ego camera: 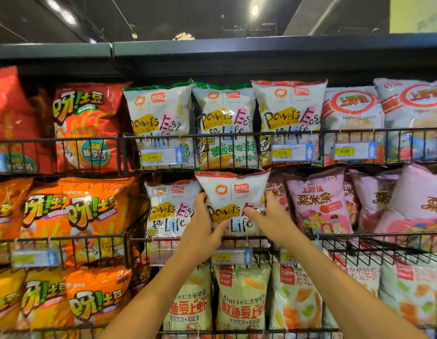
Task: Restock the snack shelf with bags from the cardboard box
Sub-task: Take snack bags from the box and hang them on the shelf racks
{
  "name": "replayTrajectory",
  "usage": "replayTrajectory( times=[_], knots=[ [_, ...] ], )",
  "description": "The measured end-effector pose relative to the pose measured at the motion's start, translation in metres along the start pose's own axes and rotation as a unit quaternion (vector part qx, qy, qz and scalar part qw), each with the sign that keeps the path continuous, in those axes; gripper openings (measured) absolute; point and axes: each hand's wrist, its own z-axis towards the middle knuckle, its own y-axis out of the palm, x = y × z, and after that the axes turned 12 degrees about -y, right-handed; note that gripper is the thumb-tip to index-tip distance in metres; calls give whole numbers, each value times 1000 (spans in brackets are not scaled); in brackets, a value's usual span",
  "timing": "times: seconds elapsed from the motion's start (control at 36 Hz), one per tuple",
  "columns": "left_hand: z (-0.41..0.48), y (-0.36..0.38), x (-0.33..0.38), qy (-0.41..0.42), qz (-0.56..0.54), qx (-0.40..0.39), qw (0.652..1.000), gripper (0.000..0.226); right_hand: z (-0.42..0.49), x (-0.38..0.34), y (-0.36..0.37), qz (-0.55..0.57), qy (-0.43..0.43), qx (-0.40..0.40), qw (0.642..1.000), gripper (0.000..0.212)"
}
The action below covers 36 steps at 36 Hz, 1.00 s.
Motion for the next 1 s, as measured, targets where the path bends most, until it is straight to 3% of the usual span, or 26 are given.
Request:
replayTrajectory(
  times=[0.11, 0.22, 0.28, 0.39, 0.53, 0.58, 0.64, 0.69, 0.78, 1.0],
  knots=[
    [4, -2, 3, -48, 30, -40, 998, 76, 8, 1, 0, -24, 45, -56, 997, 37],
    [17, -8, 5, -103, 62, -85, 989, 90, 16, -1, 0, -51, 101, -88, 990, 66],
    [22, -10, 7, -110, 82, -88, 987, 86, 21, 0, 2, -55, 125, -102, 985, 76],
    [24, -13, 10, -122, 107, -78, 984, 67, 25, 1, 3, -87, 138, -112, 980, 63],
    [24, -12, 5, -132, 107, -74, 983, 65, 25, 0, 3, -79, 157, -127, 976, 73],
    [22, -14, 6, -135, 112, -69, 982, 67, 25, 0, 1, -97, 153, -132, 975, 62],
    [19, -16, 8, -140, 116, -68, 981, 60, 23, 4, -1, -100, 130, -132, 978, 40],
    [15, -18, 11, -138, 126, -62, 980, 51, 22, 9, -6, -124, 118, -138, 976, 32],
    [7, -22, 16, -114, 151, -47, 981, 48, 9, 4, -13, -172, 91, -142, 971, 46],
    [-43, -24, 38, -81, 287, -69, 952, 49, -50, -20, -37, -334, -13, -182, 925, 26]
  ],
)
